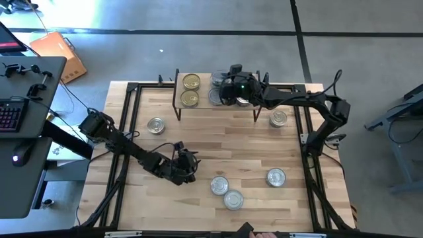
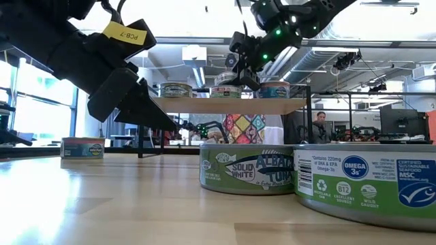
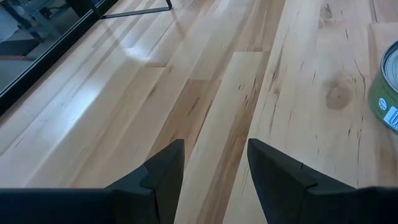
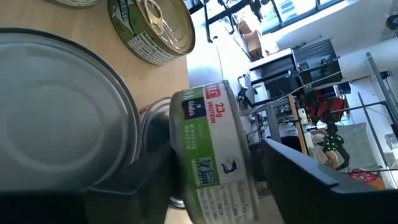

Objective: Stack canned seafood by type on shelf
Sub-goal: Stack the top light green tuna can on top of the top light green tuna can on the shelf, then stack the right green tuna can on top of the top green tuna can on the shelf

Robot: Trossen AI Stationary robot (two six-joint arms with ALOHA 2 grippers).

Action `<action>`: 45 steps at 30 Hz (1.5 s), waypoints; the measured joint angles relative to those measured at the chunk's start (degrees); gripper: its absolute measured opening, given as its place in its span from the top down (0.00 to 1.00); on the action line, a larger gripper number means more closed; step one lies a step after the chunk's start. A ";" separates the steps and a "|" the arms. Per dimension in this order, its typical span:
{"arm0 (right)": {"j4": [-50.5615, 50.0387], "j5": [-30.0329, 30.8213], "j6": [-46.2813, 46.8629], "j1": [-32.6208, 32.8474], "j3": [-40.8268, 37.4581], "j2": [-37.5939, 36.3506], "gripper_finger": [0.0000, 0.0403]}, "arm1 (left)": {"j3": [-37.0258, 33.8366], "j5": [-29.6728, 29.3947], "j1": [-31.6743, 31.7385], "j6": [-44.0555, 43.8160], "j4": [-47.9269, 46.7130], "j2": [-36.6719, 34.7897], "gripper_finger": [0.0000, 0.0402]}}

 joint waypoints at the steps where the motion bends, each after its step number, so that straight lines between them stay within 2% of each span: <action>1: 0.06 0.04 -0.08 0.00 0.00 0.00 0.42 | 0.00 0.00 0.00 0.00 -0.01 0.00 0.58; 15: -1.05 0.26 -3.48 0.95 -0.02 -0.68 0.40 | 0.00 0.00 0.00 0.00 -0.04 0.00 0.58; 22: -7.76 -0.05 -4.70 2.03 1.20 -0.68 0.40 | 0.00 0.00 0.00 -0.02 -0.03 0.00 0.58; 33: -12.50 -2.28 -1.88 1.99 7.61 -0.72 0.44 | 0.00 0.02 0.00 -0.04 -0.03 0.00 0.58; 38: -13.13 -2.27 3.54 2.30 8.70 -0.72 0.44 | 0.00 0.02 0.00 -0.13 -0.05 0.00 0.58; 40: -14.46 -2.33 9.01 3.32 9.17 -1.04 0.44 | 0.00 0.02 0.00 -0.13 -0.05 0.00 0.58; 42: -16.30 -6.14 16.20 5.31 9.39 -2.06 0.44 | 0.00 0.02 0.00 -0.08 -0.05 0.00 0.58; 45: -21.28 -19.44 23.12 9.32 9.48 -3.36 0.44 | 0.00 0.02 0.00 -0.09 -0.05 0.00 0.58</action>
